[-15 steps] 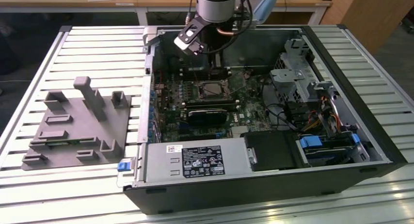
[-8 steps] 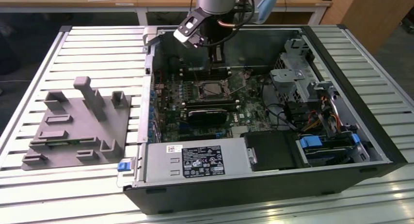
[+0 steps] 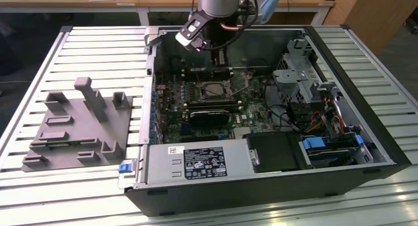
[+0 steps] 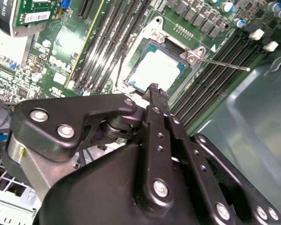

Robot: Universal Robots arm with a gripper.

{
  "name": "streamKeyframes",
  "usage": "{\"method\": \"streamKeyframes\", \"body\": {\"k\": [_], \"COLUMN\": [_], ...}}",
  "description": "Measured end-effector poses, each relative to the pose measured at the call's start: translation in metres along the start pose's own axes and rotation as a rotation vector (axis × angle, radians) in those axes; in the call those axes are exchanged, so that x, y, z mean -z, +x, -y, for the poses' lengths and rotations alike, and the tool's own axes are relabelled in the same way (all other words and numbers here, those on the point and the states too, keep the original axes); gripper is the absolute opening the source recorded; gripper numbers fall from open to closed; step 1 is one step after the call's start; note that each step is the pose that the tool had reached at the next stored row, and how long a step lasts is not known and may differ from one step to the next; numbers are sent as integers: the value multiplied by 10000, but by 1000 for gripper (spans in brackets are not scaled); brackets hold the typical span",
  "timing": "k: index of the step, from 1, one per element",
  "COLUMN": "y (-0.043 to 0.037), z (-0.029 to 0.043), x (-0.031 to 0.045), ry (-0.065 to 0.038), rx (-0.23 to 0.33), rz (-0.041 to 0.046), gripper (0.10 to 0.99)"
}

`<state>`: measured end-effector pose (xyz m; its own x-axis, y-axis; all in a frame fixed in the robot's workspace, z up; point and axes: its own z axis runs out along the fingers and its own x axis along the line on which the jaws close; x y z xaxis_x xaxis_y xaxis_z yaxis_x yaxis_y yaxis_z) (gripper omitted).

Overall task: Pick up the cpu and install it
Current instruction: 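Close the cpu cover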

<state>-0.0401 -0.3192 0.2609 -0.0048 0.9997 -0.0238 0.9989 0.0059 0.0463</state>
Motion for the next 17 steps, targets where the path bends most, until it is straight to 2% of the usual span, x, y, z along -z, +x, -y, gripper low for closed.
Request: {"method": "streamKeyframes", "body": {"k": [6, 12, 17], "y": [-1, 0, -1], "z": [-101, -128, -253], "x": [-18, -25, -42], "ry": [20, 21, 58], "rx": [7, 14, 14], "rz": [-3, -2, -2], "gripper": [106, 106, 106]}}
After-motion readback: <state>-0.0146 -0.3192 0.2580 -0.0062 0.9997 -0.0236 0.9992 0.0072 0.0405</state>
